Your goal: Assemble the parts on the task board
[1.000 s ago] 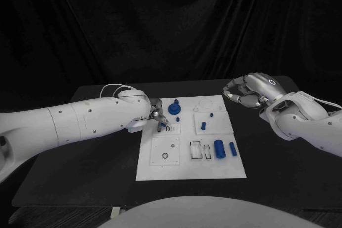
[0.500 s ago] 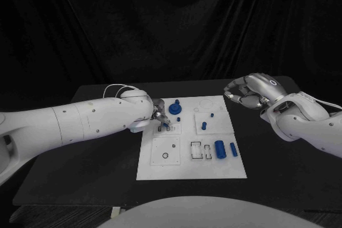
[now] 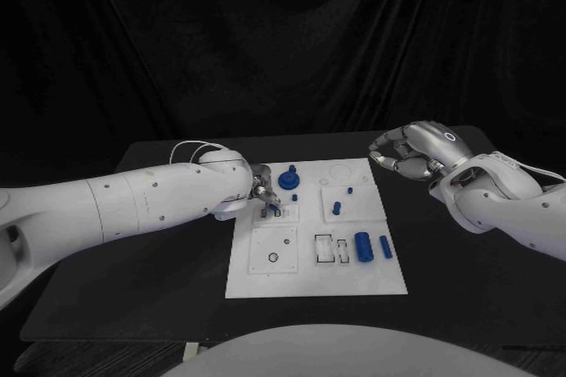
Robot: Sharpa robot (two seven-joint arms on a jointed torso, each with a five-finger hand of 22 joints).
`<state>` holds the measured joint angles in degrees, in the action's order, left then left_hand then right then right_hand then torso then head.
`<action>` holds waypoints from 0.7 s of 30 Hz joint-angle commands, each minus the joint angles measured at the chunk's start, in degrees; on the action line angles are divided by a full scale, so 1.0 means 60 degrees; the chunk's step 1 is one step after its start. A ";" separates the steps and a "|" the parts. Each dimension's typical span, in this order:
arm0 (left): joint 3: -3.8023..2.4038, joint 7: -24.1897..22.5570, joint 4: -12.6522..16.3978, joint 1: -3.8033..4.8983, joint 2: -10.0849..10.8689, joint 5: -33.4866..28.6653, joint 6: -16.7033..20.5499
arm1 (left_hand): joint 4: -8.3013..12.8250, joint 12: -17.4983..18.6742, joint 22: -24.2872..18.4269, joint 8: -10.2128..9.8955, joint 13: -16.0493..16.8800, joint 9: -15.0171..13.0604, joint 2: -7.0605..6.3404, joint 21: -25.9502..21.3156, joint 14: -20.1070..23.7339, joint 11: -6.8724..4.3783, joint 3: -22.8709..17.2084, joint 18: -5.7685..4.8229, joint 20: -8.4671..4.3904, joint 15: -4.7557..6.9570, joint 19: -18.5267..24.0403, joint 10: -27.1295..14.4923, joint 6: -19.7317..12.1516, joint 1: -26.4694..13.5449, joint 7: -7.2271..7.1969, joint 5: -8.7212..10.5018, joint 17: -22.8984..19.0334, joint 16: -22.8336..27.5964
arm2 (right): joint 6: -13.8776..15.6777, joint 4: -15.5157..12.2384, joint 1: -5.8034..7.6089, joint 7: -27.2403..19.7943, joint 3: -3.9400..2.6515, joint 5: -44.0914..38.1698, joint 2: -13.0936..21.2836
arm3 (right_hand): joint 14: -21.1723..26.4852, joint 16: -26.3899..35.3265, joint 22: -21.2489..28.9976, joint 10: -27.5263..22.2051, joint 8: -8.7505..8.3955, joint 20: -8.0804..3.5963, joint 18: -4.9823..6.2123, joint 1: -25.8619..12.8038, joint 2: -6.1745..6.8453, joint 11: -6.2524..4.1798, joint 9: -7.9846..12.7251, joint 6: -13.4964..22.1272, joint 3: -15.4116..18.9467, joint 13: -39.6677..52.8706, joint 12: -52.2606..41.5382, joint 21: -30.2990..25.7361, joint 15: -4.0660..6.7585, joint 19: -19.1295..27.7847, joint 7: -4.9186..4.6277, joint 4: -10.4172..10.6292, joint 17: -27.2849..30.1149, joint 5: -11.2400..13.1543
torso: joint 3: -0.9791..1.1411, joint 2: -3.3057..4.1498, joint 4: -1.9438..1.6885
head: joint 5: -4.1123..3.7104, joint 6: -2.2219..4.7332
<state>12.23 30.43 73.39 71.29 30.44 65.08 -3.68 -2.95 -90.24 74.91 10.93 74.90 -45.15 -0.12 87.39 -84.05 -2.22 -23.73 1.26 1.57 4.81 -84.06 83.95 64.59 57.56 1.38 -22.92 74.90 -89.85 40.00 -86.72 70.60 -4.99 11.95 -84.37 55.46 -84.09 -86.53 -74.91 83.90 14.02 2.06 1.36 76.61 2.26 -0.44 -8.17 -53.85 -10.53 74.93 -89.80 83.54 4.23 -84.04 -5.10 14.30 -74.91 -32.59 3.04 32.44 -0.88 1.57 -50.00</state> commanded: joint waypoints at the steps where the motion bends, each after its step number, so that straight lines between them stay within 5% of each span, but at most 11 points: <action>1: -0.0007 -0.0142 -0.0023 -0.0050 -0.0048 -0.0066 0.0002 | -0.0033 0.0041 0.2109 -0.0042 0.2516 -0.0012 0.0055 -0.0009 -0.0991 -0.0070 -0.0008 -0.0040 -0.0043 0.0074 -0.0514 0.1009 0.0051 -0.0046 0.0000 -0.0033 0.2516 -0.0025 | 0.0064 0.0021 -0.0028 0.0097 -0.0007 -0.0017 -0.0008 | -0.0748 0.0018 -0.2131 0.1017 -0.0066 0.0065 0.0064 0.0090 0.0010 0.0074 -0.0016 -0.0082 -0.0054 0.2512 -0.0034 -0.0033 -0.0072 -0.0508 -0.0015 -0.0011 -0.1303 -0.0053 | 0.0000 0.0021 0.0007 | 0.0006 0.0000; 21: -0.0007 -0.0221 -0.0132 -0.0185 -0.0133 -0.0066 -0.0153 | -0.0037 0.0041 0.2100 -0.0050 0.2516 -0.0018 0.0077 -0.0020 -0.0991 -0.0071 -0.0032 -0.0036 -0.0044 0.0075 -0.0504 0.1009 0.0044 -0.0041 0.0002 -0.0039 0.2516 -0.0025 | 0.0041 0.0050 -0.0067 0.0079 -0.0007 -0.0004 -0.0053 | -0.0747 0.0021 -0.2130 0.1017 -0.0073 0.0066 0.0065 0.0100 0.0012 0.0073 -0.0015 -0.0072 -0.0062 0.2512 -0.0034 -0.0034 -0.0073 -0.0508 -0.0022 -0.0018 -0.1297 -0.0070 | 0.0001 0.0018 0.0010 | -0.0026 0.0000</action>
<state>12.16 30.10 72.56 70.41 29.80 65.05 -3.81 -2.94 -90.25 74.91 10.94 74.90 -45.19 -0.19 87.38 -84.05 -2.16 -23.73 1.25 1.57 4.81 -84.06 84.01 64.64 57.49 1.53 -22.92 74.90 -89.85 40.01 -86.43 70.35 -5.02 11.95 -84.34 55.17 -84.09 -86.53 -74.90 83.90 13.80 2.06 1.36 76.60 2.26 -0.44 -8.21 -53.85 -10.53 74.92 -89.80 83.54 4.23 -84.04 -5.10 14.30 -74.91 -32.80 3.04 32.57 -0.86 1.28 -50.00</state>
